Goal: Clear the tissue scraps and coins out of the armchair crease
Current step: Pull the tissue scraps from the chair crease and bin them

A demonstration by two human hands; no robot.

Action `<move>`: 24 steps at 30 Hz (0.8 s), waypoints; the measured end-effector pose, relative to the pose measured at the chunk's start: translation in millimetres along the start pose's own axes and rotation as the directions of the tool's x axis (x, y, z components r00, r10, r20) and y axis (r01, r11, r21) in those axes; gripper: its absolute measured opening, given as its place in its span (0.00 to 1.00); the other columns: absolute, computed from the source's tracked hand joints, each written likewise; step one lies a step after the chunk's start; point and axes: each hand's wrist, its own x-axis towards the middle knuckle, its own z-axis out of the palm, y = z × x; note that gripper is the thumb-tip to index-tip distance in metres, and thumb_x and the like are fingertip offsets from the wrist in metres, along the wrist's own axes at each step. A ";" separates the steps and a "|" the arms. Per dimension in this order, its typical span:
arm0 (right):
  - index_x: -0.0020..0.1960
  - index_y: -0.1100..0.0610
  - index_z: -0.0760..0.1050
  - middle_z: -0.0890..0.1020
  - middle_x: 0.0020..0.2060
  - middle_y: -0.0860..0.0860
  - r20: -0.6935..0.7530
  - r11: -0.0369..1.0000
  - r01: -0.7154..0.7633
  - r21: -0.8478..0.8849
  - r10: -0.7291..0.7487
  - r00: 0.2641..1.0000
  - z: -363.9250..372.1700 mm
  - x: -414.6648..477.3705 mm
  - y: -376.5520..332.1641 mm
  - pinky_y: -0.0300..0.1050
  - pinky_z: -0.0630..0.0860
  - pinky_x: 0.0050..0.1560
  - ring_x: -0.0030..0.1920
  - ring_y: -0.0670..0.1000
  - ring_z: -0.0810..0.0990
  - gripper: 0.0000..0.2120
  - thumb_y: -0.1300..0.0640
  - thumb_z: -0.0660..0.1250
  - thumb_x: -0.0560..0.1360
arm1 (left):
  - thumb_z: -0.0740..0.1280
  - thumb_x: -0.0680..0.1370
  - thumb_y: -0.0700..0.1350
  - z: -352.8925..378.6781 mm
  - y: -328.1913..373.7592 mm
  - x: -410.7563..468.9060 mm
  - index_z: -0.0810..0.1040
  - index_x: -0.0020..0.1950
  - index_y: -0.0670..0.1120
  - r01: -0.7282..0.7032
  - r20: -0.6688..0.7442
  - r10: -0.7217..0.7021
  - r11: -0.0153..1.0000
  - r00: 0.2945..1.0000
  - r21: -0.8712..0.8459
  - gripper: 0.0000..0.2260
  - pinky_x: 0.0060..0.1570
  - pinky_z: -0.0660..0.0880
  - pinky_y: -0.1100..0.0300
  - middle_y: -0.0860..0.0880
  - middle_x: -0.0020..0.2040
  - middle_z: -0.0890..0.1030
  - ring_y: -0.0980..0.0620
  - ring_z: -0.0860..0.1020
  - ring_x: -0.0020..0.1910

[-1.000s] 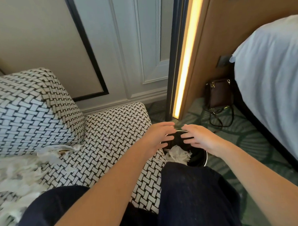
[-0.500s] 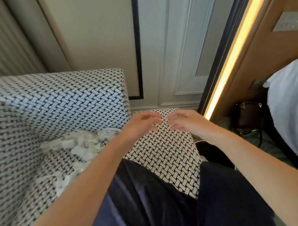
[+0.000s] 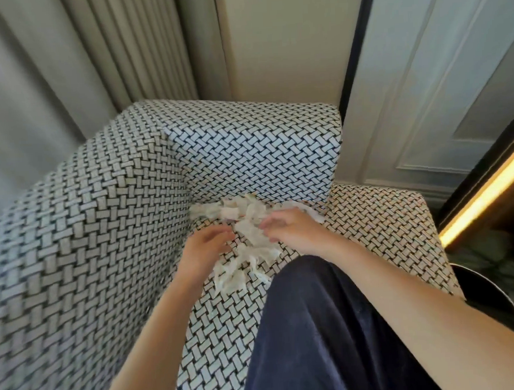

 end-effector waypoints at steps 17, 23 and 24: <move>0.67 0.50 0.70 0.76 0.62 0.52 0.312 0.661 0.071 -0.747 0.253 0.916 72.0 48.1 21.7 0.51 0.70 0.58 0.59 0.55 0.75 0.22 0.57 0.61 0.74 | 0.65 0.78 0.41 -18.0 -79.4 -7.5 0.79 0.54 0.46 0.202 -0.175 -0.222 0.971 0.959 -0.129 0.07 0.36 0.72 0.69 0.51 0.52 0.81 0.58 0.78 0.45; 0.63 0.58 0.75 0.75 0.65 0.54 0.208 0.949 -0.074 -0.305 0.142 0.968 57.2 40.1 14.2 0.46 0.70 0.63 0.63 0.53 0.74 0.15 0.58 0.62 0.77 | 0.65 0.77 0.42 -17.3 -96.0 -10.5 0.78 0.58 0.49 0.142 -0.286 -0.136 0.990 0.948 -0.001 0.10 0.50 0.71 0.65 0.53 0.56 0.78 0.55 0.76 0.53; 0.62 0.58 0.76 0.75 0.65 0.53 0.178 0.969 -0.070 -0.235 0.114 0.977 54.0 38.4 13.6 0.45 0.69 0.63 0.64 0.52 0.73 0.14 0.58 0.63 0.77 | 0.66 0.77 0.41 -17.0 -97.0 -10.2 0.77 0.60 0.50 0.136 -0.291 -0.123 0.990 0.949 0.025 0.12 0.46 0.71 0.68 0.54 0.55 0.77 0.58 0.76 0.49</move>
